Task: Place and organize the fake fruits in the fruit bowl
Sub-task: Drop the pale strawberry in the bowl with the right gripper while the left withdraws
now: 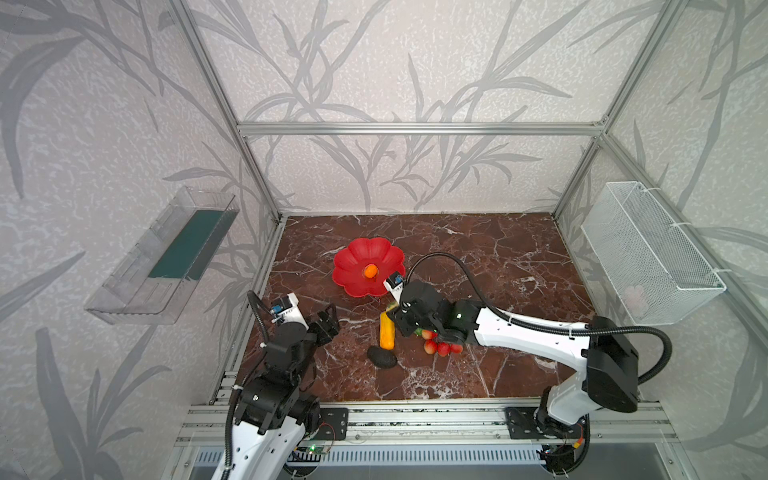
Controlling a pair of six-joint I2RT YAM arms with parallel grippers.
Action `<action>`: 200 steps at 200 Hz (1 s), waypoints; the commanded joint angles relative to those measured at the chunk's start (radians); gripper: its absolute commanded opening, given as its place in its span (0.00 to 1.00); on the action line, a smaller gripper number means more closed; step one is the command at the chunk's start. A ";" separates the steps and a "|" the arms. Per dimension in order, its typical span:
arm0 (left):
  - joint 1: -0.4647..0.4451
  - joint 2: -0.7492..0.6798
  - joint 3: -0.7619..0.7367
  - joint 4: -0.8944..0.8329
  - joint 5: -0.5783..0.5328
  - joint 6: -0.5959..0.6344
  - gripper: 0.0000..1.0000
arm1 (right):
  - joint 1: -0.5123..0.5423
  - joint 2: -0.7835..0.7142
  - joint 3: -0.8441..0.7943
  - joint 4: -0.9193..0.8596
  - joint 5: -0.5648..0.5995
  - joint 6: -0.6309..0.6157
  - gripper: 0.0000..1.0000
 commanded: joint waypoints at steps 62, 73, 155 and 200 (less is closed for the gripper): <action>0.006 -0.005 0.008 -0.134 0.064 -0.056 0.79 | -0.195 0.514 0.516 -0.089 -0.072 -0.156 0.40; 0.005 0.005 0.023 -0.147 0.061 -0.049 0.79 | -0.214 0.578 0.590 -0.112 -0.087 -0.154 0.40; 0.006 0.020 0.040 -0.148 0.073 -0.054 0.78 | -0.259 0.804 0.870 -0.236 -0.107 -0.147 0.57; 0.006 0.062 0.043 -0.095 0.110 -0.058 0.76 | -0.265 0.685 0.839 -0.222 -0.102 -0.146 0.75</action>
